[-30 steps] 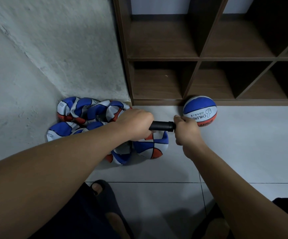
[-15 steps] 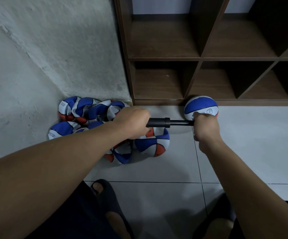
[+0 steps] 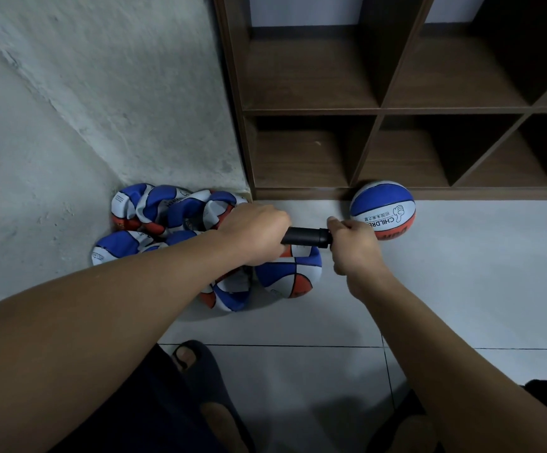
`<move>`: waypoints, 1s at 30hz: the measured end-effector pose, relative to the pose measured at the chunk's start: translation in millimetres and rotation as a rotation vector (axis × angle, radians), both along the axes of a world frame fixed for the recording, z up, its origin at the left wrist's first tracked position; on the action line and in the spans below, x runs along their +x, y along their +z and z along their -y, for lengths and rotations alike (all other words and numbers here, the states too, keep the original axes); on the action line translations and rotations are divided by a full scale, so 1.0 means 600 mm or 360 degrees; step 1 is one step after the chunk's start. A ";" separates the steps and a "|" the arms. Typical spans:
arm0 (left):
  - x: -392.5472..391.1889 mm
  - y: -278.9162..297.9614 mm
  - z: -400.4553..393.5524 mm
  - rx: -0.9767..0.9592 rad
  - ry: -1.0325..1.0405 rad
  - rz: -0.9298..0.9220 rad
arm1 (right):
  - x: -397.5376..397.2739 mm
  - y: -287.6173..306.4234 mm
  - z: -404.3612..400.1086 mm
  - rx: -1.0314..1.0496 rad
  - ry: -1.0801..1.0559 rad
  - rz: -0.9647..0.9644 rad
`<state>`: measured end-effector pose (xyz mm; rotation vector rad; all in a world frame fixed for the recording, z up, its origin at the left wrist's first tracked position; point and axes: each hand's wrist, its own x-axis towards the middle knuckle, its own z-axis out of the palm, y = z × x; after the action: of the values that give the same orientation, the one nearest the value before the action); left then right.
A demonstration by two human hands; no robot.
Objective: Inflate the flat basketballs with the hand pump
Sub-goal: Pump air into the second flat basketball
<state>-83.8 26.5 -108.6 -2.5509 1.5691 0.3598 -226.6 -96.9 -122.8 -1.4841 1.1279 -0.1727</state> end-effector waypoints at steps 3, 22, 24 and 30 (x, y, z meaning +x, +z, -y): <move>0.006 0.001 0.000 -0.0035 -0.0026 -0.0025 | -0.003 -0.003 0.019 -0.0003 0.0027 -0.0039; 0.008 -0.002 -0.010 -0.0028 0.0131 -0.0024 | -0.006 0.012 0.009 -0.0493 -0.0057 -0.0018; 0.003 -0.001 -0.006 -0.0016 0.0121 -0.0005 | -0.004 0.014 0.000 -0.0460 -0.0015 -0.0020; -0.001 0.001 -0.001 0.0019 0.0008 -0.0020 | -0.003 0.000 -0.008 -0.0206 0.0014 -0.0004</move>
<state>-84.5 27.3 -108.1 -2.5492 1.5604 0.3847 -228.2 -92.0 -122.6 -1.6038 1.1295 -0.2420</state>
